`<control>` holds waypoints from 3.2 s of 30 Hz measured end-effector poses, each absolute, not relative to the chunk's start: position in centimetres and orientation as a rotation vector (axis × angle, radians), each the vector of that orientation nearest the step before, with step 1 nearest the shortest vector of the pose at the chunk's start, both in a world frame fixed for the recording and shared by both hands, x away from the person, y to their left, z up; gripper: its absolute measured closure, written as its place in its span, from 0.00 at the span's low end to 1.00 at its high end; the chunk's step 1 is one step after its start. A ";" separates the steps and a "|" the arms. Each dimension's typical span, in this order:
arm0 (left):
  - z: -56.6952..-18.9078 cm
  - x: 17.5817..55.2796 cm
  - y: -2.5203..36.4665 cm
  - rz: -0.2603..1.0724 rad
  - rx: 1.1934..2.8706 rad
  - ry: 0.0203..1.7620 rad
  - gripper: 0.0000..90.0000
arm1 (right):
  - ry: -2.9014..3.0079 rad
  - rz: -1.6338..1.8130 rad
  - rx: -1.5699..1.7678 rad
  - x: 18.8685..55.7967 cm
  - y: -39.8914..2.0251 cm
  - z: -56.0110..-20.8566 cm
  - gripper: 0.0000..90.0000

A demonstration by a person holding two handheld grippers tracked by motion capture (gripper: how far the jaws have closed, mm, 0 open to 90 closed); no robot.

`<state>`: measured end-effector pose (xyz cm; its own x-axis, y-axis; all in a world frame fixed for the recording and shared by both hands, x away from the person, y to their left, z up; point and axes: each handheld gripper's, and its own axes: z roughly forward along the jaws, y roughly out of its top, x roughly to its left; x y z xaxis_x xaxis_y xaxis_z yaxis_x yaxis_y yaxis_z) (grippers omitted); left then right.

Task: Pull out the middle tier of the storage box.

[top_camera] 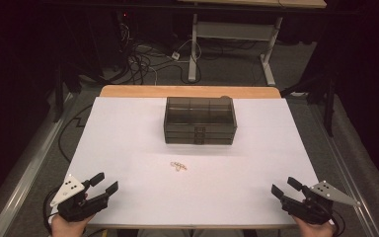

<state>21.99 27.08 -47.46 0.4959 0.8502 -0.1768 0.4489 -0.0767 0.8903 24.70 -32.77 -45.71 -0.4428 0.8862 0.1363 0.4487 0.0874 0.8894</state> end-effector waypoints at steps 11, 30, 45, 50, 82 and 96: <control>-47.5 22.0 27.1 0.484 1.697 1.117 0.41 | 1.945 1.311 1.302 24.8 -32.6 -45.8 0.33; -47.4 22.1 27.1 0.483 1.699 1.120 0.41 | 1.953 1.320 1.262 25.0 -31.8 -45.6 0.35; -47.4 22.1 27.3 0.487 1.683 1.127 0.41 | 2.027 1.301 1.161 26.8 -28.6 -45.6 0.36; -47.4 22.1 27.2 0.487 1.688 1.123 0.41 | 2.023 1.349 1.166 27.4 -27.9 -45.5 0.35; -47.4 22.1 27.2 0.474 1.689 1.108 0.41 | 2.146 1.394 1.129 32.0 -22.2 -46.0 0.33; -47.3 22.0 27.1 0.481 1.695 1.104 0.41 | 2.197 1.391 1.086 33.6 -19.2 -46.0 0.33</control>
